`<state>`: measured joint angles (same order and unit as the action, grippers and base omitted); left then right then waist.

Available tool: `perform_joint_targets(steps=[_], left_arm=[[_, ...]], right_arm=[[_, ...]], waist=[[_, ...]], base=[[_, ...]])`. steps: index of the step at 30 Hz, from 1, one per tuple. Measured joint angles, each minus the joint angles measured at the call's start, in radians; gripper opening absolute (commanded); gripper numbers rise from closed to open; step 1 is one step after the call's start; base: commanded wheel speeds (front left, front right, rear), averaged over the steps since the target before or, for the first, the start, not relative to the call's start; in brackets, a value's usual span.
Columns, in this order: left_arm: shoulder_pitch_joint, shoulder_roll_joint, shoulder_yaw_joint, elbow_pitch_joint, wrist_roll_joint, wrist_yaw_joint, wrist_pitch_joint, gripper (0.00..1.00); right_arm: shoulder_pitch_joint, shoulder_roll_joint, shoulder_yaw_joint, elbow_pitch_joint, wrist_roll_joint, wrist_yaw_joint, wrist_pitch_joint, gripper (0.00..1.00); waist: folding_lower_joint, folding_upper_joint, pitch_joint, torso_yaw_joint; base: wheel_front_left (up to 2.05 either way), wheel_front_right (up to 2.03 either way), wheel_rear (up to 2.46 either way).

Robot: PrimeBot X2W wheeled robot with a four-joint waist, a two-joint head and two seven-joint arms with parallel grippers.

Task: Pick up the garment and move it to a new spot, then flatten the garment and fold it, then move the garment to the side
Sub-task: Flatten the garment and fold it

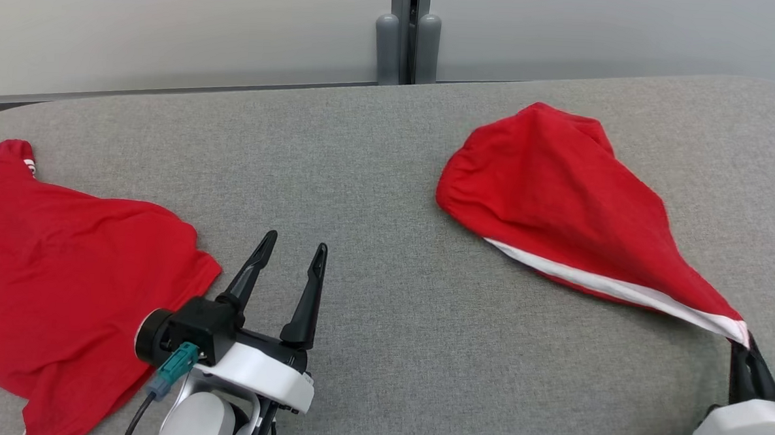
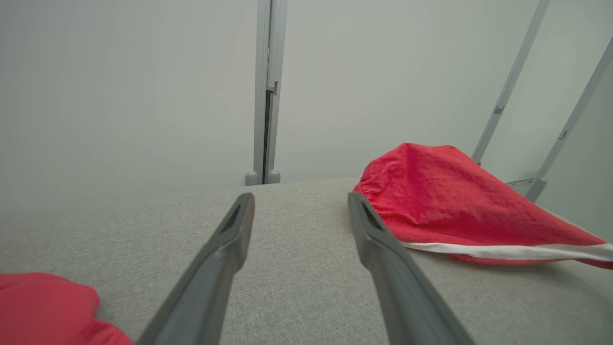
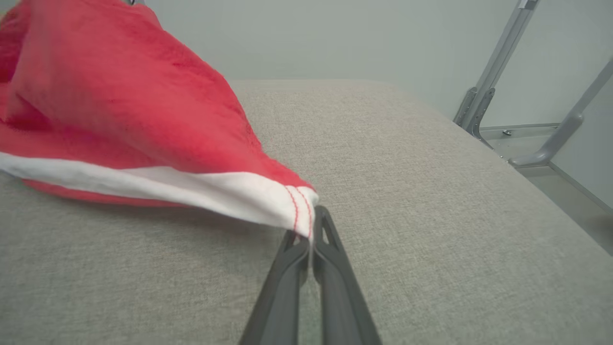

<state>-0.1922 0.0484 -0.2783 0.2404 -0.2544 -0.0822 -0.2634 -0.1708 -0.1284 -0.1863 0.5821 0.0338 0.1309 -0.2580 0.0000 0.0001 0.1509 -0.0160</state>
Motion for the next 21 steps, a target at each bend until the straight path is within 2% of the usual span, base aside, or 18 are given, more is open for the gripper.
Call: perform_joint_targets(steps=[3,4,5,7,13,21], left_arm=[[0.001,0.000,-0.009,0.002,-0.004,0.002,0.000,1.00],[0.001,0.000,-0.013,0.003,-0.004,0.004,0.000,1.00],[0.002,0.000,-0.014,0.004,-0.005,0.004,0.000,1.00],[0.003,0.000,-0.017,0.006,-0.005,0.004,0.000,1.00],[0.004,0.000,-0.018,0.011,-0.007,0.004,0.000,1.00],[0.004,0.000,-0.012,0.010,-0.009,0.004,0.000,1.00]], right_arm=[[0.001,-0.004,-0.067,0.033,-0.031,0.000,0.006,0.00],[0.000,-0.003,-0.091,0.042,-0.046,0.000,0.008,0.26],[-0.001,-0.001,-0.117,0.049,-0.062,0.000,0.008,1.00],[-0.015,0.011,-0.153,0.061,-0.081,0.000,0.008,1.00],[-0.040,0.052,-0.110,0.014,-0.074,0.000,-0.001,1.00],[0.009,0.073,0.070,-0.298,0.024,0.000,-0.003,1.00]], waist=[[0.0000,0.0000,-0.002,0.001],[0.0000,0.0000,-0.003,0.001],[0.0000,0.0000,-0.003,0.002],[0.0000,0.0000,-0.003,0.005],[0.0000,0.0000,-0.007,0.014],[0.0000,0.0000,-0.007,0.015]], base=[[0.00,0.00,0.00],[0.00,0.00,0.00],[0.00,0.00,0.00],[0.00,0.00,0.00],[0.00,0.00,0.00],[0.00,0.00,0.00]])
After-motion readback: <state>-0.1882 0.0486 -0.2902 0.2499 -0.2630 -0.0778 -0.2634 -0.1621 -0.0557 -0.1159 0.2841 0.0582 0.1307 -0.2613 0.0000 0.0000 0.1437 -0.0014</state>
